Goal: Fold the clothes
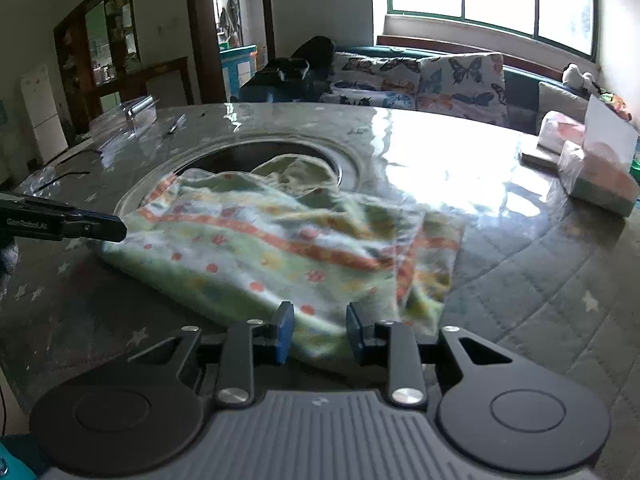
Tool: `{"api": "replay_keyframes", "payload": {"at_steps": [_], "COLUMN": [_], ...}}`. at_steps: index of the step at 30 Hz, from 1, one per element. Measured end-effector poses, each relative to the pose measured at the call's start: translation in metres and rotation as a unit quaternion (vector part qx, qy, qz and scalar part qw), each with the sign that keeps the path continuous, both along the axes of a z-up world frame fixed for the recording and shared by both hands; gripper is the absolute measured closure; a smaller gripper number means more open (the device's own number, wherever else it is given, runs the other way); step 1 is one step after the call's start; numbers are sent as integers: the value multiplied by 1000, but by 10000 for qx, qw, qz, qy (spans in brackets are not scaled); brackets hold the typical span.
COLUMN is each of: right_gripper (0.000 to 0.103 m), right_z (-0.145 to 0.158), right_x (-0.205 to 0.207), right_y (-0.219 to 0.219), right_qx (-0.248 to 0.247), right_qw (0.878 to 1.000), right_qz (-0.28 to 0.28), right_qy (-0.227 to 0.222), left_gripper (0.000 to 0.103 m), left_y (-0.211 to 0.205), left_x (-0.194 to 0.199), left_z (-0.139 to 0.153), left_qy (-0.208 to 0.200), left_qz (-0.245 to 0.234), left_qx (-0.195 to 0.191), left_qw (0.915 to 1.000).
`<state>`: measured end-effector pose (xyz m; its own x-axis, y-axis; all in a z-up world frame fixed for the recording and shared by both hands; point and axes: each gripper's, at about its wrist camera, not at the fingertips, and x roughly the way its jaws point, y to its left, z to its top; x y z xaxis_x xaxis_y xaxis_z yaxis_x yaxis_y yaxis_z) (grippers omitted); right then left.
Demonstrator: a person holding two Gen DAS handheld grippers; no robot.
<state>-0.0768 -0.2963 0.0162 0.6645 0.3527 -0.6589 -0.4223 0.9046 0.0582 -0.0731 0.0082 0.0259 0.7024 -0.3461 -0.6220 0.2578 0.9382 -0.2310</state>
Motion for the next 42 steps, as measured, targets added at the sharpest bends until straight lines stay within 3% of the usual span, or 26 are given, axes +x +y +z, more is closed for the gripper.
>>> {"api": "replay_keyframes", "payload": {"at_steps": [8,13,19,22,30,34,42], "right_gripper": [75,75,76,76,76,76,76], "right_z": [-10,-11,-10,-10,-6,-4,4], "right_x": [10,10,10,8,-5,-15,-10], "right_y": [-4,-2,-2,-5,-27,-39,-47], "right_qx": [142,-23,-200,-266,-418,-394,-186], "right_qw": [9997,9999,9997,9995,9983,9974,9976], "right_qz": [-148,-90,-59,-100,-381,-558,-630], "right_qy": [106,101,106,109,172,219,220], "left_gripper": [76,70,72,72,69,69,67], "left_y": [14,21,16,17,-2,-7,0], "left_x": [5,4,3,5,-1,-4,9], "left_z": [-5,-12,-14,-15,-15,-15,3], "left_qy": [76,185,229,321,436,447,284], "left_qz": [381,547,463,397,-79,-314,-132], "left_qx": [43,63,41,-168,-345,-315,-89], "left_qw": [9992,9983,9987,9986,9984,9980,9995]}}
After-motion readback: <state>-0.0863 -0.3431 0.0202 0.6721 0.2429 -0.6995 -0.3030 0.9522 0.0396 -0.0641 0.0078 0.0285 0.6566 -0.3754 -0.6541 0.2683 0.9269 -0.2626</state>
